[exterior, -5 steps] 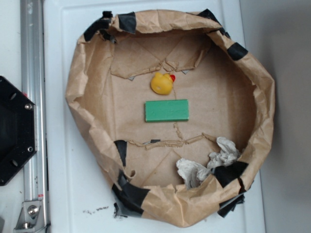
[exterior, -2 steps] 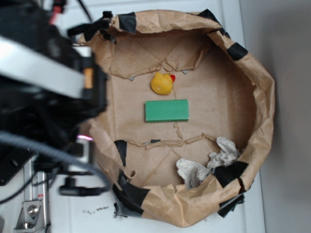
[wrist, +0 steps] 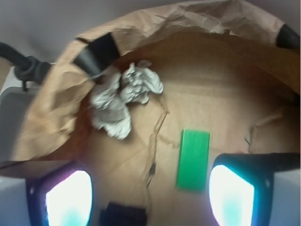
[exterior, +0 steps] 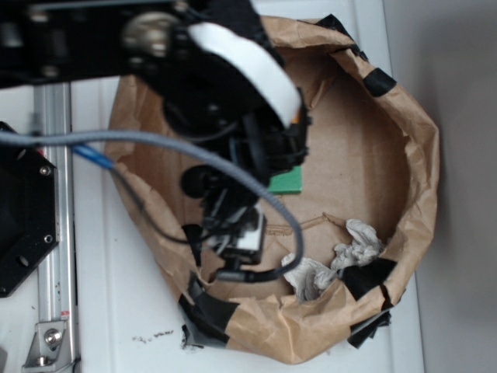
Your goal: Grab the white paper.
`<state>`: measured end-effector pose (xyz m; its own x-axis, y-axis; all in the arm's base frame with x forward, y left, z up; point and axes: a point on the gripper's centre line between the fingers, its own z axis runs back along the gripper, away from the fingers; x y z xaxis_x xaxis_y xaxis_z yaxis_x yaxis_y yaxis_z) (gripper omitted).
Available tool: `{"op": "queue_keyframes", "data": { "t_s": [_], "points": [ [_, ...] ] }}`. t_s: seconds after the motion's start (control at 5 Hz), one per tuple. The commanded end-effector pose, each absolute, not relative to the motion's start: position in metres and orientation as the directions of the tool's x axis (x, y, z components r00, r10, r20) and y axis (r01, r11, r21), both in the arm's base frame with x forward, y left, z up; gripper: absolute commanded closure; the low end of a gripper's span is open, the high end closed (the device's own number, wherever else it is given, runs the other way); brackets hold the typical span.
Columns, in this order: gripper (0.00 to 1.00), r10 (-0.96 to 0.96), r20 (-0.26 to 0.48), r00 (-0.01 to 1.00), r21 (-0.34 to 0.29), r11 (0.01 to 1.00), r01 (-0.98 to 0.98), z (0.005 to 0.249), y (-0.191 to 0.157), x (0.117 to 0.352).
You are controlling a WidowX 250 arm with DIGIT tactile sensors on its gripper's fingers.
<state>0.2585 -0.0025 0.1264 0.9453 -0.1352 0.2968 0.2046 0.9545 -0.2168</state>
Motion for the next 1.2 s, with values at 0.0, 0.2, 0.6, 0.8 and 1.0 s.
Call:
{"op": "queue_keyframes", "data": {
  "t_s": [0.0, 0.2, 0.6, 0.8, 1.0],
  "points": [
    [0.00, -0.234, 0.315, 0.920, -0.094, 0.957, 0.276, 0.091, -0.038, 0.294],
    [0.00, -0.370, 0.318, 0.873, -0.061, 0.911, 0.409, 0.065, -0.079, 0.291],
    [0.00, -0.374, 0.378, 0.847, -0.077, 0.899, 0.432, 0.060, -0.107, 0.304],
    [1.00, -0.332, 0.374, 0.866, -0.032, 0.929, 0.370, 0.057, -0.099, 0.323],
    [1.00, -0.301, 0.348, 0.888, -0.014, 0.945, 0.326, 0.051, -0.083, 0.330]
  ]
}}
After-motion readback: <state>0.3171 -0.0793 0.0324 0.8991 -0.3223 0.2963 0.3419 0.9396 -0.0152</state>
